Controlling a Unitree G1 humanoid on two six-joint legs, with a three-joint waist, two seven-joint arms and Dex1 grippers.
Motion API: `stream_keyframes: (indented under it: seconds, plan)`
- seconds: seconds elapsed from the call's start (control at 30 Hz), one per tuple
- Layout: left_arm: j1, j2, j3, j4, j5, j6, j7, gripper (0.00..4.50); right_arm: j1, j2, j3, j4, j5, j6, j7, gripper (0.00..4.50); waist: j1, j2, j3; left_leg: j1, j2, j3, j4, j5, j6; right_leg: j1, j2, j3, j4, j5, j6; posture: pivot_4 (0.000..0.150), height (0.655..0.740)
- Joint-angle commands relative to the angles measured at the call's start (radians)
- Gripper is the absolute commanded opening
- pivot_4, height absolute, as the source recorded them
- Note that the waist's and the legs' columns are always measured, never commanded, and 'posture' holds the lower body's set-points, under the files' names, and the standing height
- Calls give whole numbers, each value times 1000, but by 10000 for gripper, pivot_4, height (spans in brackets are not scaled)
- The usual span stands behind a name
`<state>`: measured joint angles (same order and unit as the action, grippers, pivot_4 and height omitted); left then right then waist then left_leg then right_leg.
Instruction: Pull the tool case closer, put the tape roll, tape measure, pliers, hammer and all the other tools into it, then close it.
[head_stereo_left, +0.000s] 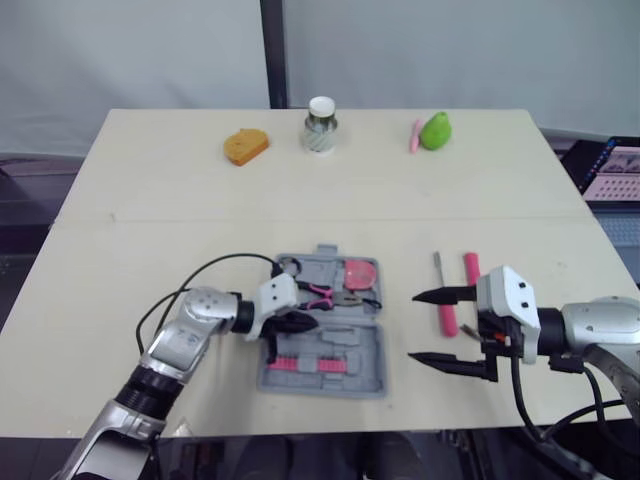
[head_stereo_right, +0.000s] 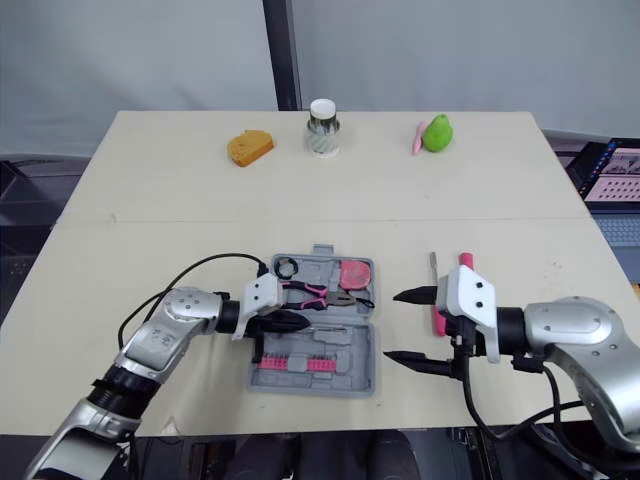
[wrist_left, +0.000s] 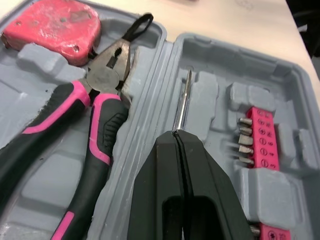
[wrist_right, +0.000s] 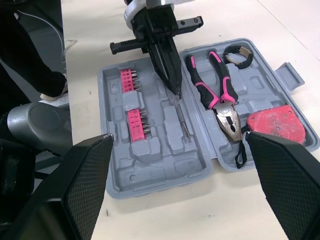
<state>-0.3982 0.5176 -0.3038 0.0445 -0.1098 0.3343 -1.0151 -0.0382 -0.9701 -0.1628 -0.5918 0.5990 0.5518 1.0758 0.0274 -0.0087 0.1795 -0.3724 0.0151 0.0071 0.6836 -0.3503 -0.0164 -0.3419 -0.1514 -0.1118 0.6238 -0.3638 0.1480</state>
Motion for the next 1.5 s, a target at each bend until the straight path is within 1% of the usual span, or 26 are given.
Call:
stream_keyframes:
  seconds: [0.03, 0.3, 0.8, 1.33, 1.4, 1.5]
  plan:
    - [10, -2, -18, -16, 17, -14, 3, 344, -8, -13, -14, -18, 8, -1, 0, 45000, 0, 0, 0, 0, 0, 0, 0, 0, 0, 0, 0, 0, 0, 0, 0, 1500, 7400]
    - [23, 21, -62, 31, 93, -78, 13, 344, 2, -16, -20, -23, 8, 1, -1, 45000, 0, 0, 0, 1, 0, 0, 0, 0, 0, 1, 0, 0, 0, 0, 0, 1500, 7400]
    - [31, 59, -135, 93, 194, -98, 24, 344, 8, -20, -23, -22, 4, -2, 0, 45000, 0, 1, -4, 3, 0, 0, 0, 0, 0, 3, 0, 0, 0, 0, 0, 1500, 7400]
    - [39, 72, -174, 126, 231, -124, 32, 344, -2, -17, -18, -19, -3, 0, -6, 45000, 0, 2, -8, 4, 0, 0, -1, 0, 0, 4, 0, 0, 0, 0, 0, 1500, 7400]
    - [40, 62, -158, 125, 213, -115, 32, 344, -5, -15, -15, -17, -4, -1, -7, 45000, 0, 2, -8, 4, 0, 0, -1, 0, 0, 4, 0, 0, -1, 0, 0, 1500, 7400]
    - [26, 29, -79, 82, 101, -39, 12, 344, -8, -1, -19, -7, 4, -1, -15, 45000, 0, 2, -8, 4, 0, 0, -1, 0, 0, 4, 0, 0, -1, 0, 0, 1500, 7400]
